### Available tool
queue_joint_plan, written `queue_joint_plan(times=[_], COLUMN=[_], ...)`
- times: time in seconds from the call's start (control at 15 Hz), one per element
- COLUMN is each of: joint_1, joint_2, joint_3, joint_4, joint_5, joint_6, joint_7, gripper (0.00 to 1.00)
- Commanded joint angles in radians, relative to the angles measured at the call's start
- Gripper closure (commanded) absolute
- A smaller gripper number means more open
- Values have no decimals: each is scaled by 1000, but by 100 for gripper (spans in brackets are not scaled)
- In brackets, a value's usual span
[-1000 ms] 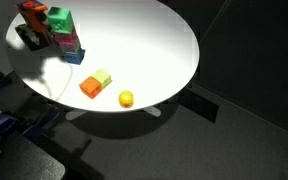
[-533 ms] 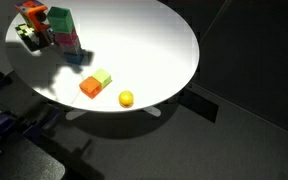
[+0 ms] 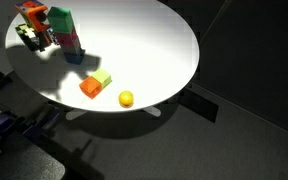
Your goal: Put the light green block on top of the dark green block
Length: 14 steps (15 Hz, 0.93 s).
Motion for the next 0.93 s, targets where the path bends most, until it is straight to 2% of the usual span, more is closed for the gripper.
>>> queue_joint_plan(times=[0.0, 0.27, 0.87], joint_1=[12, 12, -25], joint_2=[0, 0, 127], joint_3=[-11, -11, -77], joint_4=[2, 2, 29], joint_5=[-6, -6, -21], joint_6=[-3, -3, 39], joint_7=[5, 5, 4], gripper=[0, 0, 0])
